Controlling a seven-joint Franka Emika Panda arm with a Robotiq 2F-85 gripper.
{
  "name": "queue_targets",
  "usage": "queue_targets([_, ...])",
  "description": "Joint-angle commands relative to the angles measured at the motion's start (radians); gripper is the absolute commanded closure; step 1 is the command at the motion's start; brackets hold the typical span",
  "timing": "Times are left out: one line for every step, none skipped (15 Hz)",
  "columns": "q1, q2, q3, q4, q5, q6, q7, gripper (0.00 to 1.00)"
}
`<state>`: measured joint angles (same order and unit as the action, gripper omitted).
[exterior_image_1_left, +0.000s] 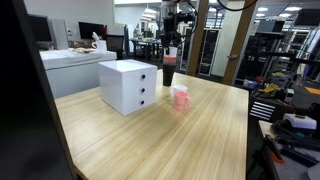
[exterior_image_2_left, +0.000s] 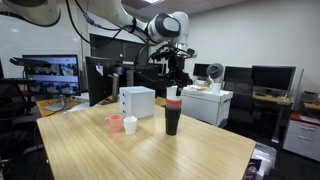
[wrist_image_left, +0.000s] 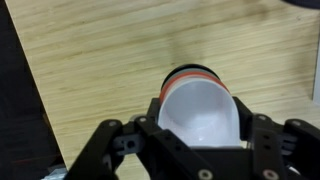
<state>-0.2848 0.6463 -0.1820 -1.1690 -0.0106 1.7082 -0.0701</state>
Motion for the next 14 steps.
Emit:
queue_targets([-0.007,-0.049,0.008,-0.038,0.004,0.011,-0.051,0.57])
queue_targets([-0.007,-0.055,0.009,-0.038,0.007,0.009,-0.057,0.57])
queue_targets([-0.007,-0.064,0.009,-0.039,0.008,0.008,-0.065,0.57])
queue_targets([-0.006,-0.072,0.010,-0.040,0.009,0.008,-0.070,0.57])
queue_targets([-0.006,-0.081,0.011,-0.041,0.011,0.008,-0.075,0.57])
queue_targets([-0.004,-0.094,0.011,-0.042,0.010,0.003,-0.080,0.57])
queue_targets([-0.002,-0.103,0.011,-0.043,0.009,0.002,-0.082,0.57])
queue_targets([-0.002,-0.109,0.012,-0.043,0.009,0.001,-0.081,0.57])
queue_targets([-0.001,-0.114,0.013,-0.042,0.008,0.001,-0.081,0.57])
queue_targets([-0.002,-0.120,0.015,-0.042,0.007,0.000,-0.081,0.57])
queue_targets([-0.001,-0.124,0.015,-0.042,0.005,-0.002,-0.082,0.57])
queue_targets([-0.002,-0.128,0.017,-0.040,0.008,-0.006,-0.084,0.57])
queue_targets([-0.005,-0.129,0.020,-0.034,0.014,-0.014,-0.083,0.57])
queue_targets([-0.005,-0.132,0.020,-0.031,0.014,-0.016,-0.082,0.57])
